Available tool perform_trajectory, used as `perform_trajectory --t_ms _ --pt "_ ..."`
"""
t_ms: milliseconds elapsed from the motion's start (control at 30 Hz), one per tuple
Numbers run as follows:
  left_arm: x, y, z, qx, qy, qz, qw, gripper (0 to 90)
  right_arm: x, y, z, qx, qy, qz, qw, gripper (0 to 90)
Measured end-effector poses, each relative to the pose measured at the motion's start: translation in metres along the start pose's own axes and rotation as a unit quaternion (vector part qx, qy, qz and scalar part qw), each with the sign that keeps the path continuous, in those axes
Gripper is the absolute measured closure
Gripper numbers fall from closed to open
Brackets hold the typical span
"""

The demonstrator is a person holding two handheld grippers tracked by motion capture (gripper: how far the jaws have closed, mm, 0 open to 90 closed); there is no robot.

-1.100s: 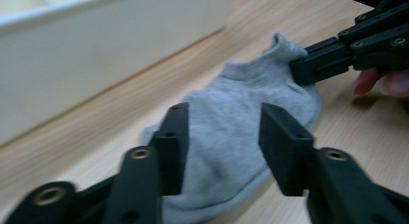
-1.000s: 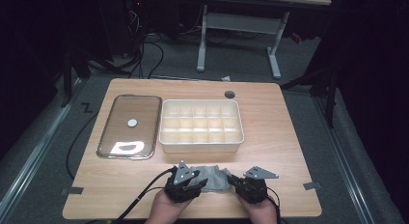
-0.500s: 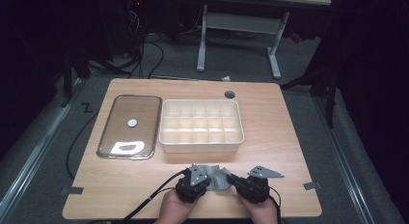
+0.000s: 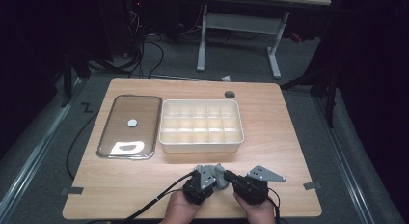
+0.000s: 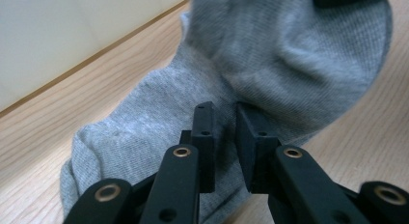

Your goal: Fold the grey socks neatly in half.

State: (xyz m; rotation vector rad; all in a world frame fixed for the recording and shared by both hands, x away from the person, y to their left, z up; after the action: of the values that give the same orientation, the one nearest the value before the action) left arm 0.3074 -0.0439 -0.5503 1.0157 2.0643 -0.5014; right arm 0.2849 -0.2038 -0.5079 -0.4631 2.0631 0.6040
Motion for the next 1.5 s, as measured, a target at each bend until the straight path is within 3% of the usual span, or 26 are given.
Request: perform_trajectory --t_ms 200,300,333,367,400,433,467,500,533,567,633,733,833,900,1000,1300,1500 --pt "-0.003 0.002 -0.003 0.015 -0.002 -0.016 0.9998 67.2 0.001 0.000 0.001 0.009 0.001 -0.006 0.9999 86.7" --pt "-0.004 0.016 -0.025 0.018 -0.040 -0.032 0.9985 62.6 0.003 -0.008 -0.001 0.018 0.002 0.000 0.9998 86.6" --pt "-0.004 0.016 -0.025 0.018 -0.040 -0.032 0.9985 59.9 0.003 -0.008 -0.001 0.018 0.002 0.000 0.9998 86.6" --pt "-0.001 0.033 -0.040 -0.007 -0.065 -0.034 0.9973 58.8 0.004 -0.010 -0.002 0.021 0.003 0.002 0.9998 86.5" --pt "0.002 0.045 -0.047 -0.015 -0.074 -0.050 0.9959 58.7 0.004 -0.011 -0.002 0.022 0.003 -0.001 0.9998 86.5" --pt "0.002 0.045 -0.047 -0.015 -0.074 -0.050 0.9959 59.3 0.004 -0.011 -0.002 0.022 0.003 -0.001 0.9998 86.5" --pt "0.006 0.058 -0.053 -0.015 -0.080 -0.071 0.9942 61.5 0.005 -0.011 -0.003 0.027 0.003 -0.003 0.9996 86.5" --pt "0.014 0.076 -0.059 -0.023 -0.068 -0.084 0.9938 64.0 0.005 -0.011 -0.003 0.028 0.003 -0.004 0.9996 86.5" --pt "0.014 0.076 -0.059 -0.023 -0.068 -0.084 0.9938 67.1 0.005 -0.011 -0.003 0.028 0.003 -0.004 0.9996 86.5" --pt "0.021 0.086 -0.062 -0.037 -0.058 -0.084 0.9941 71.9 0.005 -0.011 -0.002 0.030 0.005 -0.004 0.9995 86.5" --pt "0.031 0.091 -0.058 -0.035 -0.040 -0.090 0.9945 75.4 0.004 -0.010 -0.001 0.032 0.006 -0.009 0.9994 86.4" --pt "0.034 0.085 -0.051 -0.026 -0.024 -0.083 0.9959 77.4 0.004 -0.009 0.000 0.035 0.008 -0.013 0.9993 86.4" --pt "0.033 0.074 -0.041 -0.013 -0.007 -0.062 0.9980 79.2 0.001 -0.007 0.002 0.043 0.011 -0.015 0.9989 86.4" --pt "0.030 0.068 -0.036 0.000 -0.002 -0.053 0.9986 80.2 -0.001 -0.005 0.004 0.050 0.017 -0.022 0.9984 86.4" --pt "0.029 0.065 -0.034 0.002 0.001 -0.040 0.9992 81.4 -0.003 -0.003 0.007 0.056 0.026 -0.027 0.9977 86.4" --pt "0.028 0.056 -0.033 0.041 0.000 -0.045 0.9981 82.7 -0.010 0.014 0.021 0.084 0.063 -0.065 0.9923 86.1" --pt "0.028 0.055 -0.032 0.042 0.004 -0.045 0.9981 81.8 -0.015 0.030 0.033 0.083 0.076 -0.085 0.9900 86.1"
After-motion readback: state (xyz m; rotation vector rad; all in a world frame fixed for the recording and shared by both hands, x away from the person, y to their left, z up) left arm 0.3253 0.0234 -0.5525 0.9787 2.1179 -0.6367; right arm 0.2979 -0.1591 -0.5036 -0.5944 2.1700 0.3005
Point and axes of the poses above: each handheld gripper's, and its own axes: z roughly forward along the jaws, x roughly out of its underside, y roughly to its left, the point moved 3 cm from there along z, roughly forward along the jaws, and after that the axes turned 2 degrees about x, right-handed, at the moved point
